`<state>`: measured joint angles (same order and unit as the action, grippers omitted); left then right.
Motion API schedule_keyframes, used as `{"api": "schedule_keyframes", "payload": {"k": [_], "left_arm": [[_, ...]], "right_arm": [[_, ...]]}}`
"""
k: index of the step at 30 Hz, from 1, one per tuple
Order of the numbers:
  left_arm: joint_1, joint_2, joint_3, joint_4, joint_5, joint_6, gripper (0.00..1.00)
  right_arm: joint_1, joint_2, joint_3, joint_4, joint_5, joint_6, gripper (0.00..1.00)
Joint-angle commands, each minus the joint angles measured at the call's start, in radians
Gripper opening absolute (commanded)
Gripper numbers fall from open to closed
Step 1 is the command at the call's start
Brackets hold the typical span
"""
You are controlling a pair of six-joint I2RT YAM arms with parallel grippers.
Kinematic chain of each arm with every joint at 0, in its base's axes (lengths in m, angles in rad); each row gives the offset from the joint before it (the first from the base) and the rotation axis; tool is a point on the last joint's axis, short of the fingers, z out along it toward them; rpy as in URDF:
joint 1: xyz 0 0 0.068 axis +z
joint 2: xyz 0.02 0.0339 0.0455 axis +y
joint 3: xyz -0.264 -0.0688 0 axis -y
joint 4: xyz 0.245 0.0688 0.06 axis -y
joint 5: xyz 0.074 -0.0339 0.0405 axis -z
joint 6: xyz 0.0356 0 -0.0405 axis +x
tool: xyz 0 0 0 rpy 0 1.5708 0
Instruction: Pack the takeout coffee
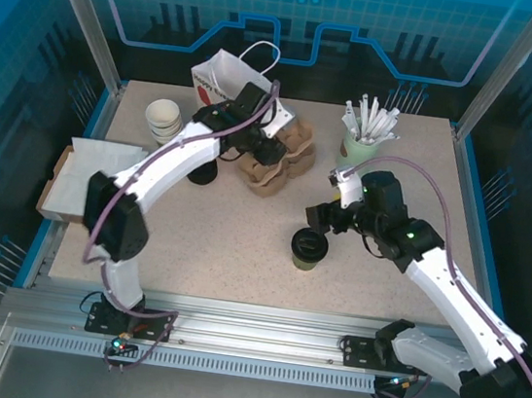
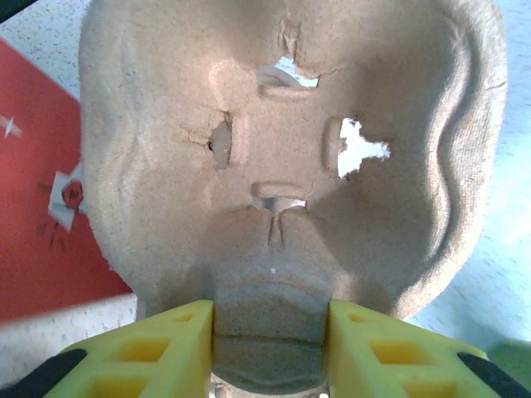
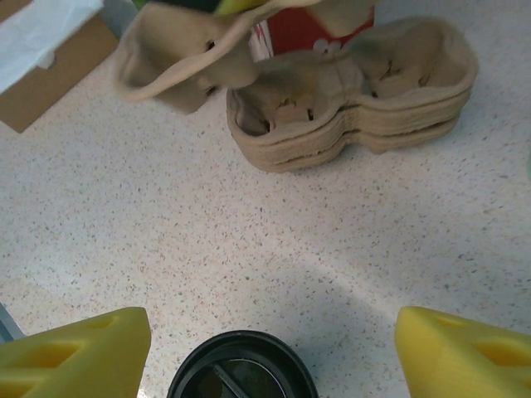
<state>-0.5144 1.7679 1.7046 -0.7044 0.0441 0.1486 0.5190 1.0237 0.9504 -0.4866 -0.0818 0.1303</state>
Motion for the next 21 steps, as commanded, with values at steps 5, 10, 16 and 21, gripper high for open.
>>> {"api": "schedule_keyframes", "payload": {"k": [5,10,16,21], "left_arm": [[-0.107,-0.338,-0.459,0.101,-0.082,-0.138,0.38],[-0.172,-0.483,-0.689,0.101,-0.125,-0.235,0.37],[-0.281,-0.476,-0.839,0.13,-0.153,-0.292,0.37],[-0.343,-0.382,-0.849,0.169,-0.16,-0.288,0.37]], "right_arm": [[0.012,-0.081,0.045,-0.082,0.049,-0.007,0.78],[0.012,-0.07,0.043,-0.08,0.045,-0.012,0.78],[0.012,-0.04,0.033,-0.068,0.037,-0.008,0.78],[0.012,-0.033,0.031,-0.073,0.041,-0.007,0.77]]}}
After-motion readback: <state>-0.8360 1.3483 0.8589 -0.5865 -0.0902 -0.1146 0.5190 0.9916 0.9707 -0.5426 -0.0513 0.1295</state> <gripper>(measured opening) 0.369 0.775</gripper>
